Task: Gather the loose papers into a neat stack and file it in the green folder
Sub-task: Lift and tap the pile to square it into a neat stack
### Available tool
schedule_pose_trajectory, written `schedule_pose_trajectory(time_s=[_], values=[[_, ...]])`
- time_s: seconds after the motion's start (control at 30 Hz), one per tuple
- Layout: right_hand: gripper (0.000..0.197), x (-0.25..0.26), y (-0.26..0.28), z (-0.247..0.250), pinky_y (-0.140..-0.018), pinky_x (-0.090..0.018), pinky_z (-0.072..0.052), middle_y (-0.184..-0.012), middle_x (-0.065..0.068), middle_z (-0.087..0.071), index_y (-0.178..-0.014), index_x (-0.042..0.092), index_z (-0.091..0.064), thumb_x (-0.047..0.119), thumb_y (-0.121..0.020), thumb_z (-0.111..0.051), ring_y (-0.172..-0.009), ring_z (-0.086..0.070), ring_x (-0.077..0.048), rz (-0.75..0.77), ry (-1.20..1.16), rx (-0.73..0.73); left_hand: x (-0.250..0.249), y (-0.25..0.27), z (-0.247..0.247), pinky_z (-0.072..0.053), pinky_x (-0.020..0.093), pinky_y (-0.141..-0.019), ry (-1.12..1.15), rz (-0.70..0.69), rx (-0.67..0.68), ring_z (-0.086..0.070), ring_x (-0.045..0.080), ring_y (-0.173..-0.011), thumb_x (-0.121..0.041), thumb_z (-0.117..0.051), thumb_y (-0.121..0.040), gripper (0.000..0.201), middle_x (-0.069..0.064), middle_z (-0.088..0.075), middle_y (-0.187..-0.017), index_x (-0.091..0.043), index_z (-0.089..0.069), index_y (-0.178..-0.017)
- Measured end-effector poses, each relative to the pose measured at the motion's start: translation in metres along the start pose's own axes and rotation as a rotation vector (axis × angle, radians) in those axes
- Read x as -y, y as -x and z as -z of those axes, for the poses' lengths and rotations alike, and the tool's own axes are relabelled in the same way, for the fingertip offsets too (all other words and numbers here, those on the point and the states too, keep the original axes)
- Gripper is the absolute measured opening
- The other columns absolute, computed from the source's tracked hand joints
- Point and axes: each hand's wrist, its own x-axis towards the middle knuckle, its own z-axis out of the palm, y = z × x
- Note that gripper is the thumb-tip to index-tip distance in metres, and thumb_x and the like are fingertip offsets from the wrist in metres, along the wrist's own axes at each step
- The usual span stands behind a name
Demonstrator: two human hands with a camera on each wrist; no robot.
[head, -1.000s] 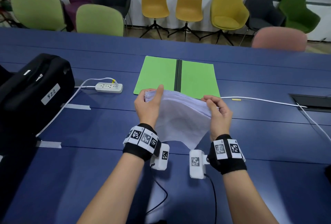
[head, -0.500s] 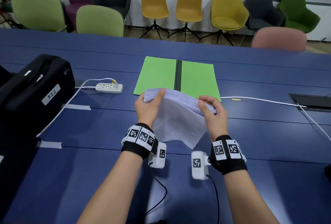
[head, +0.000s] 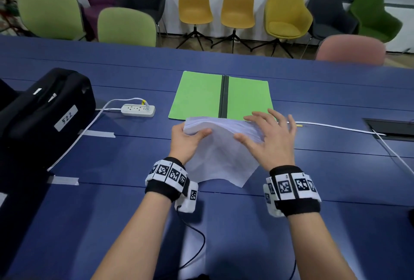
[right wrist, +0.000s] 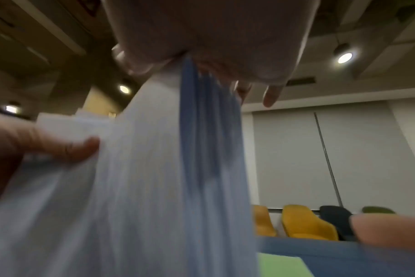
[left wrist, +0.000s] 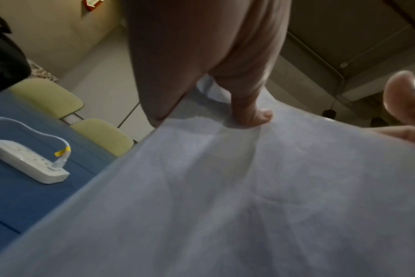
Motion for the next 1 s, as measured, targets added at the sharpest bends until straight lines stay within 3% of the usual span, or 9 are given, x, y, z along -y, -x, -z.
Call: schedule_pose_trajectory(time_s=[0.13, 0.2, 0.3, 0.4, 0.53, 0.7, 0.77, 0.87, 1.0], values=[[0.048, 0.008, -0.010, 0.011, -0.116, -0.043, -0.016, -0.107, 0.007, -0.068, -0.115, 0.033, -0.060, 0.058, -0.074, -0.063, -0.121, -0.054, -0.020, 0.061, 0.032, 0.243, -0.021, 0.005, -0.014, -0.055, 0.029, -0.076, -0.122, -0.150, 0.125, -0.067, 0.011, -0.075, -0.008, -0.082, -0.069, 0.019, 0.000, -0.075, -0.080, -0.012, -0.074, -0.086], [0.031, 0.008, -0.013, 0.018, -0.100, -0.036, -0.038, -0.079, -0.003, -0.066, -0.103, 0.027, -0.067, 0.047, -0.080, -0.064, -0.100, -0.061, -0.030, -0.001, -0.015, 0.267, -0.031, 0.010, -0.017, -0.051, 0.028, -0.073, -0.261, -0.249, 0.188, -0.063, 0.011, -0.072, -0.017, -0.085, -0.066, 0.019, -0.001, -0.074, -0.078, -0.019, -0.073, -0.082], [0.029, 0.006, -0.009, 0.019, -0.073, -0.031, -0.045, -0.081, 0.002, -0.069, -0.108, 0.040, -0.065, 0.050, -0.081, -0.062, -0.095, -0.062, -0.029, 0.012, -0.110, 0.322, -0.040, 0.011, -0.009, -0.042, 0.024, -0.061, -0.410, -0.343, 0.178, -0.050, 0.000, -0.057, -0.025, -0.085, -0.066, 0.022, -0.016, -0.062, -0.058, -0.032, -0.064, -0.065], [0.041, 0.007, -0.006, 0.012, -0.087, -0.036, -0.050, -0.103, 0.010, -0.072, -0.119, 0.047, -0.057, 0.054, -0.078, -0.059, -0.104, -0.063, -0.022, 0.076, -0.223, 0.379, -0.040, 0.013, -0.003, -0.043, 0.027, -0.062, -0.437, -0.343, 0.222, -0.050, 0.004, -0.058, -0.029, -0.085, -0.065, 0.018, -0.017, -0.062, -0.058, -0.032, -0.067, -0.068], [0.029, 0.003, -0.008, -0.001, -0.079, -0.037, -0.052, -0.084, -0.002, -0.074, -0.100, 0.027, -0.070, 0.045, -0.083, -0.055, -0.086, -0.064, -0.027, 0.076, -0.309, 0.369, -0.039, 0.013, 0.005, -0.047, 0.033, -0.062, -0.407, -0.336, 0.274, -0.056, 0.014, -0.062, -0.031, -0.083, -0.064, 0.015, -0.007, -0.067, -0.065, -0.030, -0.071, -0.073], [0.013, -0.028, -0.007, 0.003, -0.070, -0.014, -0.046, -0.070, 0.026, -0.069, -0.082, 0.042, -0.067, 0.033, -0.079, -0.059, -0.068, -0.059, 0.011, -0.081, -0.617, 0.305, 0.000, -0.016, 0.068, -0.042, 0.031, -0.061, -0.875, -0.038, 0.286, -0.047, 0.018, -0.061, -0.038, -0.077, -0.062, 0.028, -0.008, -0.051, -0.055, -0.020, -0.055, -0.058], [0.016, -0.042, -0.001, 0.003, -0.067, -0.014, -0.045, -0.067, 0.025, -0.067, -0.080, 0.041, -0.064, 0.026, -0.082, -0.061, -0.067, -0.056, 0.007, -0.144, -0.674, 0.255, 0.017, -0.022, 0.101, -0.037, 0.026, -0.055, -0.805, 0.086, 0.314, -0.046, 0.018, -0.059, -0.040, -0.075, -0.058, 0.035, -0.009, -0.048, -0.050, -0.013, -0.052, -0.054], [0.029, -0.054, 0.016, -0.013, -0.058, -0.007, -0.045, -0.059, 0.026, -0.066, -0.078, 0.030, -0.065, 0.004, -0.090, -0.058, -0.056, -0.056, 0.011, -0.269, -0.821, 0.219, 0.037, -0.017, 0.114, -0.044, 0.007, -0.053, -0.441, 0.145, 0.243, -0.060, 0.012, -0.070, -0.008, -0.073, -0.079, 0.010, -0.012, -0.066, -0.058, -0.007, -0.067, -0.071], [0.032, -0.051, 0.030, -0.037, -0.055, -0.008, -0.041, -0.051, 0.023, -0.061, -0.071, 0.022, -0.061, -0.001, -0.092, -0.053, -0.048, -0.050, 0.010, -0.426, -0.946, 0.091, 0.056, -0.010, 0.099, -0.058, 0.029, -0.075, 0.165, 0.285, 0.088, -0.064, 0.026, -0.100, -0.032, -0.076, -0.077, 0.040, 0.008, -0.073, -0.108, -0.007, -0.066, -0.107]])
